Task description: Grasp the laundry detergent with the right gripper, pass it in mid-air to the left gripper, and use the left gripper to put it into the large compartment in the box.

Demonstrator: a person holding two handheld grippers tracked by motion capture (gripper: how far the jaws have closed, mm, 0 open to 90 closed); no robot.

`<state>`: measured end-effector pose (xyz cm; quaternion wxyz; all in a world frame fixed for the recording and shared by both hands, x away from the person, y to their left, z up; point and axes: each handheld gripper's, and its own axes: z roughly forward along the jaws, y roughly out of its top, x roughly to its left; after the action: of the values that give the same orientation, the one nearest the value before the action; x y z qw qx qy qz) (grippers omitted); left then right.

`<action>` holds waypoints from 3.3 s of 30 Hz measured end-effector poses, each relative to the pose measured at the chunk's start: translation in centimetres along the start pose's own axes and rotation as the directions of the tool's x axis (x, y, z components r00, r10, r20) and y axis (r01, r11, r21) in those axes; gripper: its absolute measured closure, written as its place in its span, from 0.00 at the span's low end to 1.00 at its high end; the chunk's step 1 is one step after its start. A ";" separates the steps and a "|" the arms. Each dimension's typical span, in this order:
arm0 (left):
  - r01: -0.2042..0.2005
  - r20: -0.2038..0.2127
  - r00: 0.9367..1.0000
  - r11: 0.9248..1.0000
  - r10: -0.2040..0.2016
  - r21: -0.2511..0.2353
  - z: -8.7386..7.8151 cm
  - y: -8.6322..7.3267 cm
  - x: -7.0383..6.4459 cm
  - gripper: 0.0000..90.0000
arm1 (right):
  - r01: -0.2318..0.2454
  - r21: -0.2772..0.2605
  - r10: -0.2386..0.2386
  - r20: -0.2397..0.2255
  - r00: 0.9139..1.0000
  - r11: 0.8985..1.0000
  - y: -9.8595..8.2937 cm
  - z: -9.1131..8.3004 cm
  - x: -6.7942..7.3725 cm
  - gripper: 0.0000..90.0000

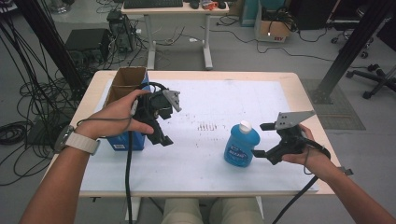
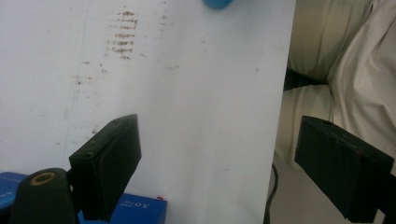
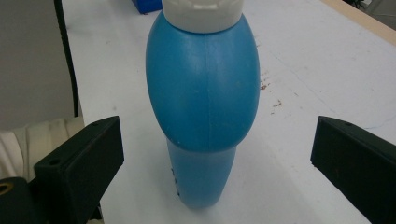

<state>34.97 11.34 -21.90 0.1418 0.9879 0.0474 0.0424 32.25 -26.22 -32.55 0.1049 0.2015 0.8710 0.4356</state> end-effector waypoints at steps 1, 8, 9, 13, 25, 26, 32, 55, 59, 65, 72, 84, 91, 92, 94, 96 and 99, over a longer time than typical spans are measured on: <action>0.001 -0.001 1.000 1.000 -0.001 0.000 0.0 0.0 0.0 0.16 | -0.001 -0.003 0.001 0.000 1.000 1.000 -0.1 0.1 0.0 0.03; 0.002 0.001 1.000 1.000 -0.002 0.000 0.0 -0.1 -0.1 0.16 | 0.007 -0.031 -0.007 0.001 1.000 1.000 -0.7 0.4 0.1 0.04; 0.002 0.001 1.000 1.000 -0.002 -0.001 0.0 -0.1 -0.1 0.16 | 0.007 -0.032 -0.006 0.003 1.000 0.999 -0.9 0.5 0.1 0.04; -0.002 -0.002 1.000 1.000 0.002 -0.001 0.0 -0.1 0.0 0.16 | -0.027 -0.030 0.027 0.007 1.000 0.999 -1.3 0.6 0.3 0.04; 0.001 -0.001 1.000 1.000 -0.001 -0.002 0.0 -0.1 -0.1 0.17 | -0.023 -0.072 0.024 0.012 1.000 0.997 -2.6 0.9 0.3 0.04; 0.002 0.000 1.000 1.000 -0.002 0.000 0.0 -0.1 -0.1 0.17 | -0.028 -0.066 0.029 0.012 0.999 0.997 -2.7 0.9 0.4 0.04; 0.004 -0.002 1.000 1.000 -0.004 -0.003 0.1 -0.1 -0.1 0.17 | -0.036 -0.074 0.038 0.013 0.999 0.997 -3.2 1.1 0.4 0.05; 0.008 -0.008 1.000 1.000 -0.008 -0.004 0.0 -0.4 -0.3 0.17 | -0.060 -0.097 0.062 0.009 0.998 0.993 -4.7 1.4 0.6 0.06; 0.010 -0.009 1.000 1.000 -0.010 -0.004 0.0 -0.4 -0.3 0.17 | -0.068 -0.101 0.070 0.012 0.997 0.992 -5.0 1.4 0.5 0.06; 0.011 -0.008 1.000 1.000 -0.011 -0.006 0.0 -0.4 -0.4 0.17 | -0.074 -0.113 0.077 0.018 0.997 0.991 -5.0 1.4 0.6 0.05; 0.012 -0.008 1.000 1.000 -0.012 -0.005 0.0 -0.4 -0.4 0.17 | -0.077 -0.115 0.080 0.017 0.997 0.990 -5.0 1.6 0.7 0.05; 0.015 -0.005 1.000 1.000 -0.015 0.000 0.0 -0.5 -0.3 0.17 | -0.075 -0.134 0.077 0.011 0.997 0.988 -4.9 1.6 0.6 0.04; 0.011 -0.009 1.000 1.000 -0.011 -0.001 0.0 -0.4 -0.2 0.17 | -0.083 -0.137 0.084 0.008 0.996 0.987 -4.8 1.5 0.6 0.04; 0.012 -0.008 1.000 1.000 -0.012 0.001 0.0 -0.4 -0.2 0.17 | -0.085 -0.140 0.087 0.008 0.996 0.986 -4.9 1.5 0.6 0.04; 0.010 -0.007 1.000 1.000 -0.010 -0.001 0.0 -0.3 -0.2 0.17 | -0.082 -0.133 0.084 0.007 0.996 0.988 -4.8 1.5 0.6 0.04; 0.010 -0.007 1.000 1.000 -0.010 -0.001 0.0 -0.3 -0.2 0.17 | -0.085 -0.133 0.086 0.007 0.996 0.988 -4.8 1.5 0.6 0.04; 0.009 -0.007 1.000 1.000 -0.009 0.000 0.0 -0.3 -0.2 0.17 | -0.086 -0.133 0.087 0.006 0.996 0.987 -4.8 1.5 0.6 0.04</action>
<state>34.73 11.61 -22.03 0.1420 0.9874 0.0525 0.0452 31.02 -27.49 -37.33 0.1044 0.2343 0.8299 0.4955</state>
